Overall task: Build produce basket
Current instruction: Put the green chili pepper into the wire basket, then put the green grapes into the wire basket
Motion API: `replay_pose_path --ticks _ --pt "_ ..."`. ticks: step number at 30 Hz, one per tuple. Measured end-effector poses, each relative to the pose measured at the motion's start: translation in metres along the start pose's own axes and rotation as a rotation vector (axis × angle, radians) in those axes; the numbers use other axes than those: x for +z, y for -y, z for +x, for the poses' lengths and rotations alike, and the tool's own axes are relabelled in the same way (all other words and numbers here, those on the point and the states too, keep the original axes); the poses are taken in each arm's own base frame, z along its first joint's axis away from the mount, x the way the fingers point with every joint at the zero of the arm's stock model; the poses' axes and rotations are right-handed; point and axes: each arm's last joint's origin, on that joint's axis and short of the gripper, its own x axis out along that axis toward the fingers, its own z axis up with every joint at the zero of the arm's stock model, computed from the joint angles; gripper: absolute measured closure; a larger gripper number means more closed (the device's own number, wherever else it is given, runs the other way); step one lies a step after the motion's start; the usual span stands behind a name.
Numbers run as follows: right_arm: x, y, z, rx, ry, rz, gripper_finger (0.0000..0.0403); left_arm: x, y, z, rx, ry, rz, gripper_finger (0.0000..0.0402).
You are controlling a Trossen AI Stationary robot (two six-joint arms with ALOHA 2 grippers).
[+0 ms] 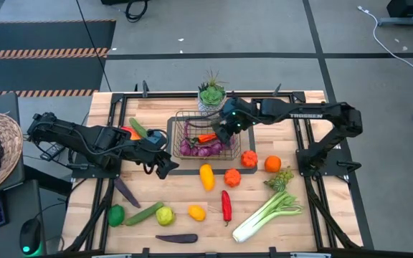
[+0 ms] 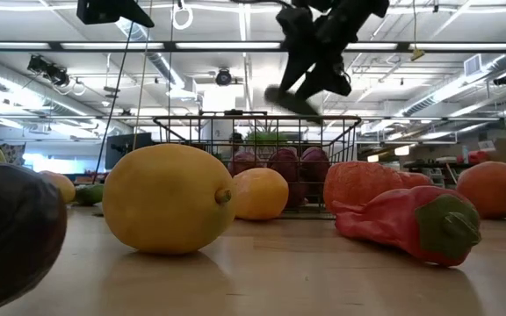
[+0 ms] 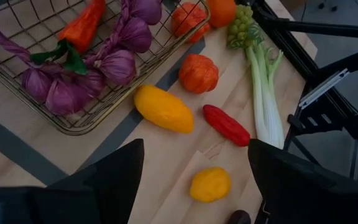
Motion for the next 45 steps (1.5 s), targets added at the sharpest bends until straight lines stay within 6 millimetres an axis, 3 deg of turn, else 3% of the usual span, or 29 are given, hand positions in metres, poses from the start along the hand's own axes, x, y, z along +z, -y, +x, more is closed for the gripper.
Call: replay_pose_path --ticks 7,12,19,24,33,45 --pt "0.001 0.008 0.000 -0.032 -0.029 -0.021 0.0139 0.000 0.000 0.000 0.002 -0.002 0.002 0.0109" --pt "-0.006 0.007 -0.020 0.001 -0.077 -0.029 0.0094 -0.001 -0.001 0.000 0.009 -0.006 0.020 0.0109" --pt "-0.036 0.000 -0.059 -0.032 -0.201 -0.064 0.0085 0.001 -0.002 0.000 0.015 -0.004 0.039 0.0109" --pt "-0.060 -0.010 -0.076 -0.076 -0.278 -0.060 0.0090 0.005 -0.004 0.002 0.022 0.008 0.024 0.0109" --pt "-0.095 -0.037 -0.065 -0.093 -0.365 0.040 0.0091 0.009 -0.007 0.003 0.029 0.025 0.046 0.0109" --pt "-0.183 -0.033 -0.042 -0.349 -0.543 0.404 0.0092 0.006 -0.006 0.002 -0.028 -0.062 0.104 0.0109"
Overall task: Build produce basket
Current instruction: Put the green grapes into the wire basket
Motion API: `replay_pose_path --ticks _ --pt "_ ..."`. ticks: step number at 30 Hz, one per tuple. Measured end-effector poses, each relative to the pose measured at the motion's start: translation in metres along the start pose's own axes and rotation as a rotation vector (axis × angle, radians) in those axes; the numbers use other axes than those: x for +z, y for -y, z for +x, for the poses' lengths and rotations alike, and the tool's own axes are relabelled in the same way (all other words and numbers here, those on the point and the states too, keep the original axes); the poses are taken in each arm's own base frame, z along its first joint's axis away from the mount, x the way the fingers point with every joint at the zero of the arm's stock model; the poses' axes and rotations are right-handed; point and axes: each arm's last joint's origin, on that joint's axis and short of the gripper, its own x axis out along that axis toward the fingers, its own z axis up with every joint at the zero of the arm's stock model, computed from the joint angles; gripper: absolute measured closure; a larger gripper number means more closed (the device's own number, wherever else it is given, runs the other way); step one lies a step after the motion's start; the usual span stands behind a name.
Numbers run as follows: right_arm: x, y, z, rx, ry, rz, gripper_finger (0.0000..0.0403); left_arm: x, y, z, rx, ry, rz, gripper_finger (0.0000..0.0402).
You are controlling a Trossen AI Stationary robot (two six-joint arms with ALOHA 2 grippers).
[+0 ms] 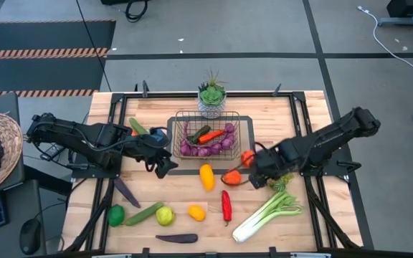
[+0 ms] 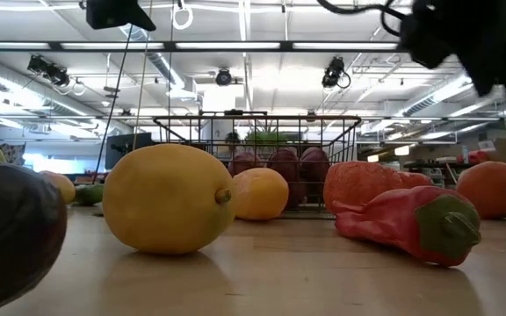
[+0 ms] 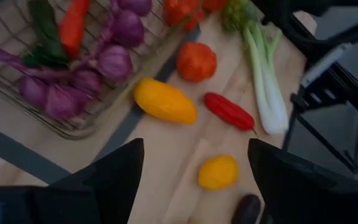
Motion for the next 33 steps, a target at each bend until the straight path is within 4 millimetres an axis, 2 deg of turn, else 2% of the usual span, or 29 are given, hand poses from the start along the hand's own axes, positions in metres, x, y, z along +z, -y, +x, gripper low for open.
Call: replay_pose_path --ticks 7,12,20,25,33 --pt "-0.017 0.015 0.023 -0.107 -0.010 0.042 0.0092 -0.001 0.001 0.000 -0.037 -0.042 0.034 0.0109" --pt "-0.019 0.026 0.029 -0.188 0.000 0.040 0.0092 -0.002 0.001 0.000 -0.046 -0.050 0.034 0.0109" --pt "-0.017 0.033 0.041 -0.210 0.013 0.053 0.0094 -0.002 0.001 0.000 -0.045 -0.050 0.028 0.0109" --pt "-0.015 0.043 0.055 -0.240 -0.002 0.082 0.0110 -0.002 0.001 0.000 -0.045 -0.050 0.017 0.0109" --pt "-0.013 0.043 0.065 -0.190 0.017 0.071 0.0154 -0.001 0.001 0.000 -0.044 -0.050 -0.002 0.0109"
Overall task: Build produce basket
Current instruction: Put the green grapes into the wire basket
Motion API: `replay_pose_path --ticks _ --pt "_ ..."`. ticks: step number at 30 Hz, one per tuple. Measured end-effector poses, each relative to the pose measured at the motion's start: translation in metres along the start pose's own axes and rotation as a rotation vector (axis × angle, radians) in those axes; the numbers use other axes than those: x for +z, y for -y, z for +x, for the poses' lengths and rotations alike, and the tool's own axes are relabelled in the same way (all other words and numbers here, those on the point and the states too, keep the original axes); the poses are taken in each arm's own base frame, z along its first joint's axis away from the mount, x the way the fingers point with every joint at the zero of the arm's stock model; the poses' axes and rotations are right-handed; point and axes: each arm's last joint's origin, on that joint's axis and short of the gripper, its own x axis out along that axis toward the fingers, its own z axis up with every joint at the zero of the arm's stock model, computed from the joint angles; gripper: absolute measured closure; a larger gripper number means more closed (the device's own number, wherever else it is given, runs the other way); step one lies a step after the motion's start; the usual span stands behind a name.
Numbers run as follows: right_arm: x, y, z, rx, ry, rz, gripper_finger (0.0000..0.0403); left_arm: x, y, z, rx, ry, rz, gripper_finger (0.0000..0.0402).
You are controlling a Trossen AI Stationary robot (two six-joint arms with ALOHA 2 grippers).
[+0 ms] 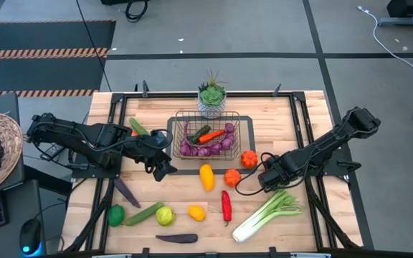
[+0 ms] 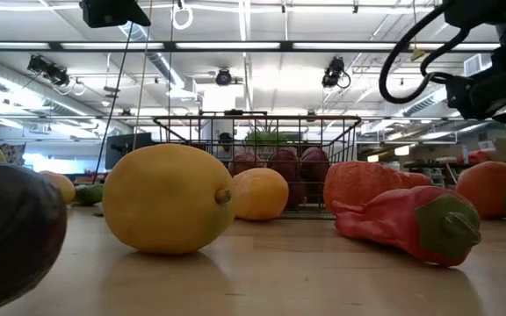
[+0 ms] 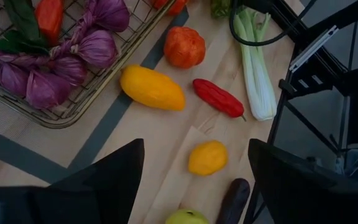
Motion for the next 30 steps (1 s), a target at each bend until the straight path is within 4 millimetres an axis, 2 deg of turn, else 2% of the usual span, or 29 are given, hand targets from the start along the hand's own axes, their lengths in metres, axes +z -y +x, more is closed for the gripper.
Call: replay_pose_path --ticks 6,13,19,24,30 --pt "-0.001 -0.005 -0.004 0.045 -0.028 -0.049 0.0215 0.000 0.000 0.000 0.000 0.000 -0.004 0.0109" --pt "-0.002 -0.011 -0.013 0.083 -0.024 -0.083 0.0310 0.000 0.000 0.000 0.000 0.001 -0.004 0.0108" --pt "-0.002 -0.023 -0.038 0.160 -0.020 -0.149 0.0381 0.000 0.000 0.000 0.000 0.002 -0.004 0.0109" --pt "0.006 -0.035 -0.073 0.247 0.021 -0.200 0.0383 0.000 0.000 0.000 0.000 0.002 -0.004 0.0109" --pt "0.024 -0.041 -0.130 0.349 0.150 -0.206 0.0357 0.000 0.000 0.000 0.000 0.002 -0.004 0.0108"
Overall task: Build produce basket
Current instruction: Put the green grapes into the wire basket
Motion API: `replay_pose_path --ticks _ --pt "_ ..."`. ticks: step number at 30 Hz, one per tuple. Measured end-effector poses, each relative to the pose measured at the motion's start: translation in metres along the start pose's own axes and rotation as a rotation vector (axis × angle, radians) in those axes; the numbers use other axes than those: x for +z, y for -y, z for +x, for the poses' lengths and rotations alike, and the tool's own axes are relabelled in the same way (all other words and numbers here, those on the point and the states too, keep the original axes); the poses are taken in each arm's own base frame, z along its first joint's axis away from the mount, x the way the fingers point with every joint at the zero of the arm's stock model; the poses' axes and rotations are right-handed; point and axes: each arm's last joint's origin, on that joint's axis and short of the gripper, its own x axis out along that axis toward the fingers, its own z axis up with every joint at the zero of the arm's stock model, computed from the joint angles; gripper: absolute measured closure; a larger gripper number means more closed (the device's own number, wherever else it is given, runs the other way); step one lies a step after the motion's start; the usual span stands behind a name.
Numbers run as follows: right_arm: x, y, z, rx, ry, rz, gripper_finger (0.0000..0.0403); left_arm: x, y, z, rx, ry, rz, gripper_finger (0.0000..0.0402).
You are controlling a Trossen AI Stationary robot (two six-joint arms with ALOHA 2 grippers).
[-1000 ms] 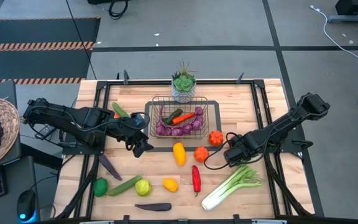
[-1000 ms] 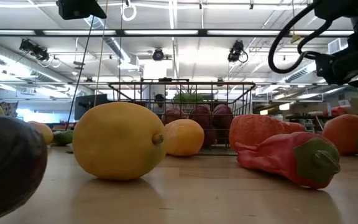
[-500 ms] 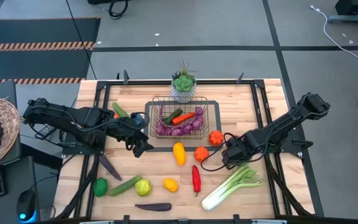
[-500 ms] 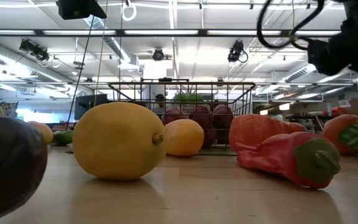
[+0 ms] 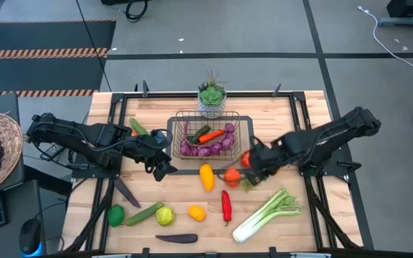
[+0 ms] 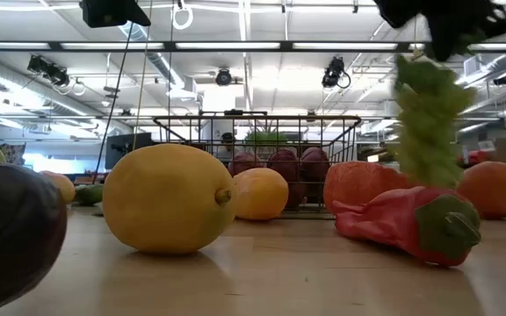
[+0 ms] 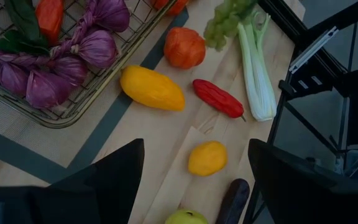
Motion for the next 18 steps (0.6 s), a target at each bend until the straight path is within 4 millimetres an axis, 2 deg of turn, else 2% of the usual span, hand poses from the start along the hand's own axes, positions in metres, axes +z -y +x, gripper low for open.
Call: replay_pose_path --ticks 5,9,13,18 --pt "0.029 -0.013 -0.046 0.120 0.161 -0.041 0.0372 0.000 0.000 0.000 0.000 0.000 0.000 0.0109" --pt "0.053 -0.014 -0.073 0.183 0.314 -0.048 0.0378 0.000 0.000 0.000 0.000 0.000 0.000 0.0109" --pt "0.080 -0.011 -0.083 0.225 0.431 -0.063 0.0372 0.000 0.000 0.000 0.001 0.001 0.000 0.0109" --pt "0.110 -0.011 -0.086 0.322 0.503 -0.079 0.0371 0.000 0.000 0.000 0.008 0.010 0.000 0.0109"
